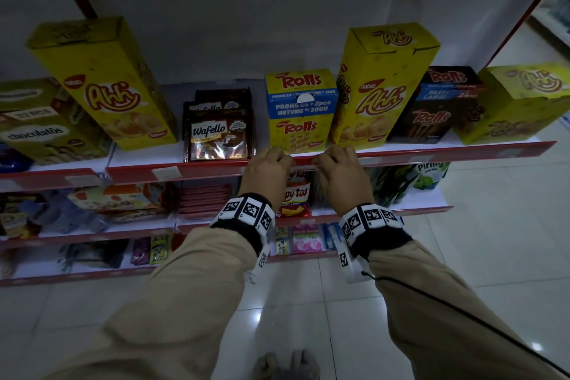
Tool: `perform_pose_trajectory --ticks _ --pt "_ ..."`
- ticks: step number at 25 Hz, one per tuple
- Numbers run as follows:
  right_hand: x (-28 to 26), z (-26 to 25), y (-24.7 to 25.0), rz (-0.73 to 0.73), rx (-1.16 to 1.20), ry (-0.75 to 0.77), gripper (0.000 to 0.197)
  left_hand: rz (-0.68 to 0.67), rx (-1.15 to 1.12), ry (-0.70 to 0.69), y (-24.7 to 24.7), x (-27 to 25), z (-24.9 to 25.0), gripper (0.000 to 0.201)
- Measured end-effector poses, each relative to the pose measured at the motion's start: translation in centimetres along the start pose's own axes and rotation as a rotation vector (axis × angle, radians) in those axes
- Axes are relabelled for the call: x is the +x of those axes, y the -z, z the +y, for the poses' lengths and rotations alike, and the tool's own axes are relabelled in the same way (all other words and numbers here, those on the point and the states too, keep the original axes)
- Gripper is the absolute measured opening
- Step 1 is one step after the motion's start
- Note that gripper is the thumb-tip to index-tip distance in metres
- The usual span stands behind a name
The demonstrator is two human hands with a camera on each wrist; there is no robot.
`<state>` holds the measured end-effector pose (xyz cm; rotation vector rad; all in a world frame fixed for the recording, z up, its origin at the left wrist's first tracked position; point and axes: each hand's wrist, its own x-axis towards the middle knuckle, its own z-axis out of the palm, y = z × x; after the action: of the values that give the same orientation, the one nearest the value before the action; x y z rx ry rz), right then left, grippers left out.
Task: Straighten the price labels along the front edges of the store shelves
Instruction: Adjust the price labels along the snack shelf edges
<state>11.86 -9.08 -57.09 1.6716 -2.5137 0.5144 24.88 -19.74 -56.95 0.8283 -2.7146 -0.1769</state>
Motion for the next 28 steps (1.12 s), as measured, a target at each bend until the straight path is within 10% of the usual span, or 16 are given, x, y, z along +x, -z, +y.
perform_pose_trajectory --ticks 15,28 --pt "0.3 -4.1 -0.4 -0.062 0.045 0.031 0.031 -0.004 0.178 0.15 2.3 -4.2 -3.2 0.059" --pt "0.9 -9.2 -2.5 0.077 0.123 0.143 0.031 -0.122 0.119 -0.031 2.8 -5.2 -7.5 0.067"
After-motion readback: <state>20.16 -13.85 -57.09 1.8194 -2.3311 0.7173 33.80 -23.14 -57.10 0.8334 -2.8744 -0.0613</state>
